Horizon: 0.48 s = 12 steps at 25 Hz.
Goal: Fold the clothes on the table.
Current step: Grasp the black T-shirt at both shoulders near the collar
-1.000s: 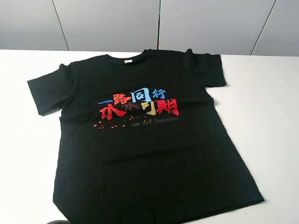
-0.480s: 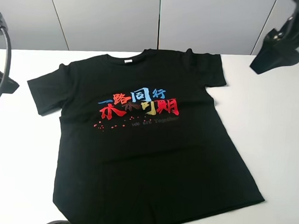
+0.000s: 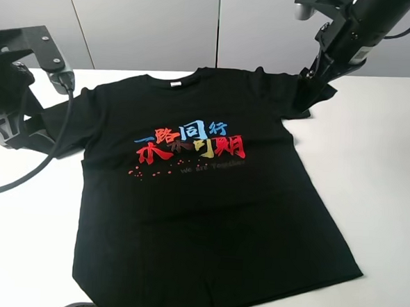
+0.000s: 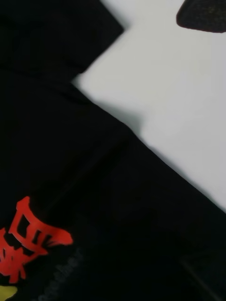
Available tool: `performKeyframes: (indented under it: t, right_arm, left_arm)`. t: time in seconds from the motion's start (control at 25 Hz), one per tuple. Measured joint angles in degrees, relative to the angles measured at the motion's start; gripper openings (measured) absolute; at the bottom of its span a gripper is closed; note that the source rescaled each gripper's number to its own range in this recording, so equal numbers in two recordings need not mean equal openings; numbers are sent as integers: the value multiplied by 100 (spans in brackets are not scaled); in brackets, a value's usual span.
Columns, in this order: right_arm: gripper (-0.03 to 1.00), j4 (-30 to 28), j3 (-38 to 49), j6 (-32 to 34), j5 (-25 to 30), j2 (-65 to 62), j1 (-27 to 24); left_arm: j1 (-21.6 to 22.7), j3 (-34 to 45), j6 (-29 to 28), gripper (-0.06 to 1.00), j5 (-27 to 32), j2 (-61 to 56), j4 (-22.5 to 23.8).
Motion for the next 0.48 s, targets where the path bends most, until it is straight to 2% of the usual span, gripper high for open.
performKeyframes:
  t: [0.16, 0.28, 0.48]
  right_arm:
    - [89, 0, -40, -923, 24, 364, 0]
    - [82, 10, -40, -1317, 13, 486, 0]
    - [84, 45, -40, -1840, -54, 773, 0]
  left_arm:
    - [-401, -107, -20, 100, 51, 528, 627]
    - [-490, -156, -20, 100, 37, 757, 785]
    - [-503, -168, -23, 100, -192, 899, 949]
